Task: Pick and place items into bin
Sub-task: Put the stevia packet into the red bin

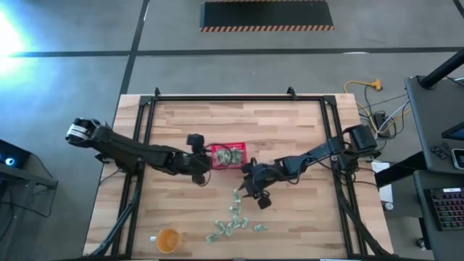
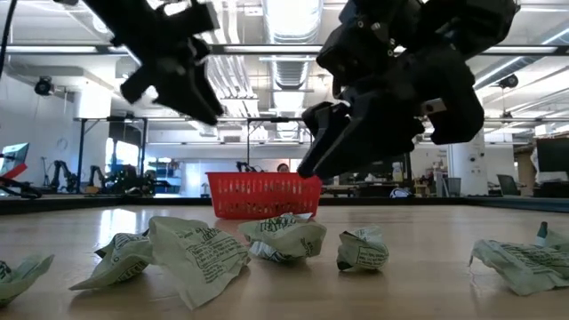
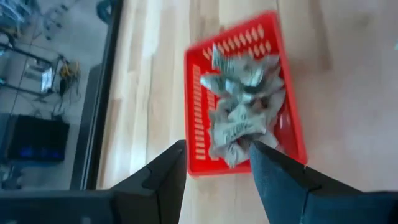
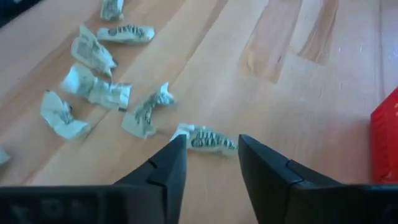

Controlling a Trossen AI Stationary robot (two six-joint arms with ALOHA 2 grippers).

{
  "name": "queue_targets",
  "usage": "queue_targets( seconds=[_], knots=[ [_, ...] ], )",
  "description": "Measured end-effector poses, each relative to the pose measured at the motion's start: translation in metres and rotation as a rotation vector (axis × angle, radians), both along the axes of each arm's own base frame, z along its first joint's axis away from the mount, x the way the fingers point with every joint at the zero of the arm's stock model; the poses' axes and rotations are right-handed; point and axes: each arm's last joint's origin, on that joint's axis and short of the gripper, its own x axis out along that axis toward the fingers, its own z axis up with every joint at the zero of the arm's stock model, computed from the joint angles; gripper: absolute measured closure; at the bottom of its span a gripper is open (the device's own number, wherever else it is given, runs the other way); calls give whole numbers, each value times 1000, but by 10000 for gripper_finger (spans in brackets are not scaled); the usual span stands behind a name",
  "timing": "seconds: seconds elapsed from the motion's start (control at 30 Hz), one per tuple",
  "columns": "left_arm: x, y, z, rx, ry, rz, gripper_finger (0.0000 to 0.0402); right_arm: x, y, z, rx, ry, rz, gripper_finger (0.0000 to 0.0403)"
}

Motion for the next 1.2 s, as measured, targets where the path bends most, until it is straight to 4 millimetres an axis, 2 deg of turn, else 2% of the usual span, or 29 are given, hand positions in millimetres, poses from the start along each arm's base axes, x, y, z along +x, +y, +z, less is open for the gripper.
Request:
queue_targets(
  seconds=[0.23, 0.47, 0.97, 1.07, 1.2],
  knots=[
    [-16, -7, 18, -43, -93, -20, 241, 4, 2, -11, -3, -16, 9, 233],
    [-22, -13, 21, -77, -114, -31, 241, 8, 4, -5, 2, -82, 17, 218],
    [-22, -14, 20, -89, -112, -41, 241, 7, 4, -5, 35, -67, -8, 225],
    [-22, -14, 20, -89, -112, -42, 241, 10, 5, 4, 36, -93, -3, 225],
    [-22, -14, 20, -89, -111, -42, 241, 6, 4, 40, 9, -152, 24, 226]
  ],
)
